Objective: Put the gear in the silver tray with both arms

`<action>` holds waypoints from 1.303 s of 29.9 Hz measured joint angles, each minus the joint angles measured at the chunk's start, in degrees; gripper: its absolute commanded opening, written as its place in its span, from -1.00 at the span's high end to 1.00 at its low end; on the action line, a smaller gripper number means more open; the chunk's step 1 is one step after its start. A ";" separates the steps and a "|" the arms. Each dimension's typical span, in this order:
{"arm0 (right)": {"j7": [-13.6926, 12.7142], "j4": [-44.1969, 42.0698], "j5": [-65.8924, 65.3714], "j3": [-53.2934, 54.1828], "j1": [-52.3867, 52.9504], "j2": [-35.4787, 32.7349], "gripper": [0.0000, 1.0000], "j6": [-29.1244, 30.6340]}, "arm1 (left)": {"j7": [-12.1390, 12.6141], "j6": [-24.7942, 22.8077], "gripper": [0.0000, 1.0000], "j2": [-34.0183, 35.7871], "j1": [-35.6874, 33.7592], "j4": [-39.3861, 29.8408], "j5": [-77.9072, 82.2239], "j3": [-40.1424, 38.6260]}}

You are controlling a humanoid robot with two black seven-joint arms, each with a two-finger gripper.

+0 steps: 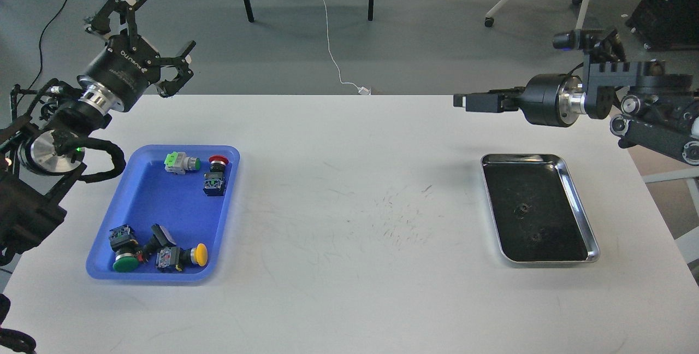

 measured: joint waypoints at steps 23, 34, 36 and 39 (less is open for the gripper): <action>-0.04 -10.19 46.84 45.31 -20.82 13.15 -0.98 -4.31 | -0.01 2.29 -0.95 -6.53 -0.23 2.31 -0.37 -3.53; -1.80 -14.12 68.67 55.92 -32.41 13.23 -0.98 5.27 | -0.01 1.86 -0.95 -7.96 0.31 4.46 -3.69 -4.35; -2.49 -14.15 68.94 58.14 -34.11 13.41 -0.98 5.70 | -0.01 1.86 -0.95 -8.04 0.31 4.49 -3.95 -4.37; -2.91 -14.21 69.03 60.18 -35.45 14.00 -0.98 5.91 | -0.12 1.86 -0.95 -8.25 0.31 4.53 -4.06 -4.38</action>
